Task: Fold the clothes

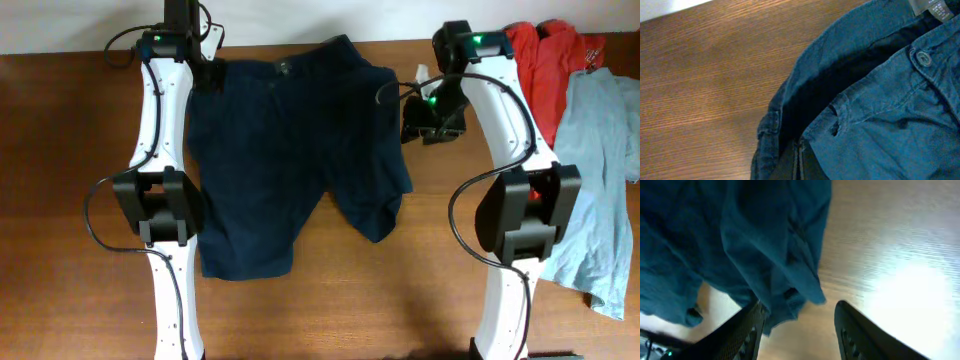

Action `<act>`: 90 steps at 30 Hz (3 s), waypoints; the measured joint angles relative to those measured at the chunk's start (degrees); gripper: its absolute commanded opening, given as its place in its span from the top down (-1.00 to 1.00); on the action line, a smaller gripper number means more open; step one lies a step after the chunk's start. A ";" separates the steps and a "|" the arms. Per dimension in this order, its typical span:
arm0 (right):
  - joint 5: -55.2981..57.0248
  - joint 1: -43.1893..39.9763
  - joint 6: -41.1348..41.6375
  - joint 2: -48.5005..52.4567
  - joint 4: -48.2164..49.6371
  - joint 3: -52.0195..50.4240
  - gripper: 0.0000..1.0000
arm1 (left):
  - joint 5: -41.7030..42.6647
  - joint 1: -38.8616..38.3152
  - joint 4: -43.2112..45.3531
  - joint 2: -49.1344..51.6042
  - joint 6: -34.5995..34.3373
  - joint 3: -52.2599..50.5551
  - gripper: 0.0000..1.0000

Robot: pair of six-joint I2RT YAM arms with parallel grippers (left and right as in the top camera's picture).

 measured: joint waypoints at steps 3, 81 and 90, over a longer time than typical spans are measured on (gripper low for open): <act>-2.86 -0.17 -2.21 0.00 2.54 -3.52 0.00 | 0.02 0.00 -0.11 0.00 -0.02 0.00 1.00; -4.66 2.34 4.09 -6.88 10.60 -17.07 0.11 | 0.00 0.00 -2.32 0.00 -2.12 0.00 1.00; -10.16 3.43 3.32 -6.86 22.36 -27.02 0.13 | 0.00 0.00 -2.32 0.00 -2.12 0.00 1.00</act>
